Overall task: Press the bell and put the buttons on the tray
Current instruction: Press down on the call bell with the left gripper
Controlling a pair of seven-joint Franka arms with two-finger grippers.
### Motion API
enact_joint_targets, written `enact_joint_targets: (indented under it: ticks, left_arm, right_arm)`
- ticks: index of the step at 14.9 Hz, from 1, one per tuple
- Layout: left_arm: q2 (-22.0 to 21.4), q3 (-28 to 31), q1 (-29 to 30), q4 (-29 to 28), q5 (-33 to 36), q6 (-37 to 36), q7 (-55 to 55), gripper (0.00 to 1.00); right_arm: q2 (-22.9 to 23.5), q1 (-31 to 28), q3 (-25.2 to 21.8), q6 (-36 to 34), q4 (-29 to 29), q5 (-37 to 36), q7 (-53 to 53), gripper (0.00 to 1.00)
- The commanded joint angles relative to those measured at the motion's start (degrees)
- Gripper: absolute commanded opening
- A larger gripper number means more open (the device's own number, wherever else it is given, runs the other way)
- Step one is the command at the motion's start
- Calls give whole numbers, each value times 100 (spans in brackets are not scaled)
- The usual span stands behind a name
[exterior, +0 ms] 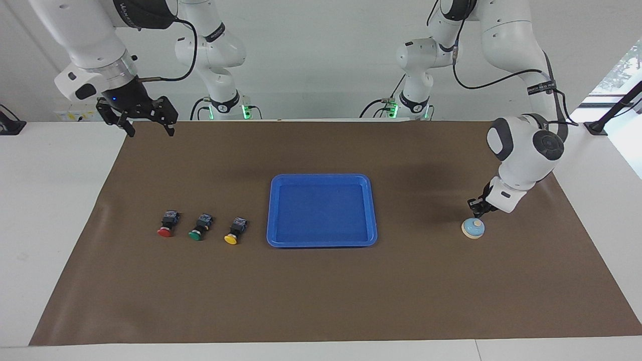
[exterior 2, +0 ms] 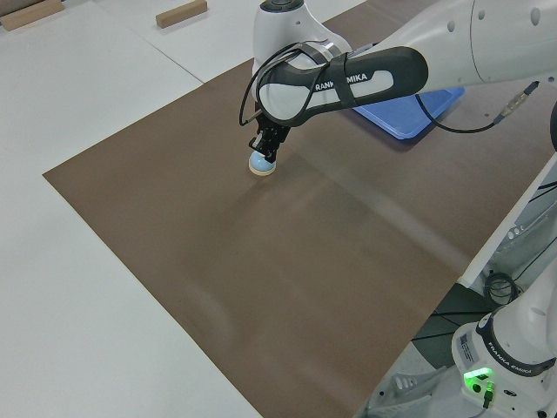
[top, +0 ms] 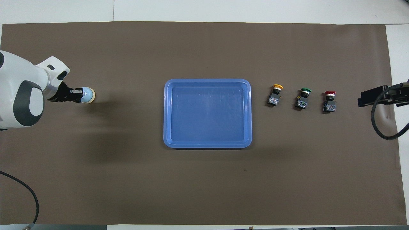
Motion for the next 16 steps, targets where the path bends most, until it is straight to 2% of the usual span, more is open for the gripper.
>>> enact_joint_targets:
  ticks: [1, 16]
  left_arm:
    - [173, -9, 20, 289, 126, 16, 36, 0]
    - [357, 0, 20, 290, 126, 340, -7, 0]
  right_arm:
    - [-28, -31, 1, -35, -18, -87, -105, 100]
    - [-28, -48, 1, -79, -27, -87, -96, 100]
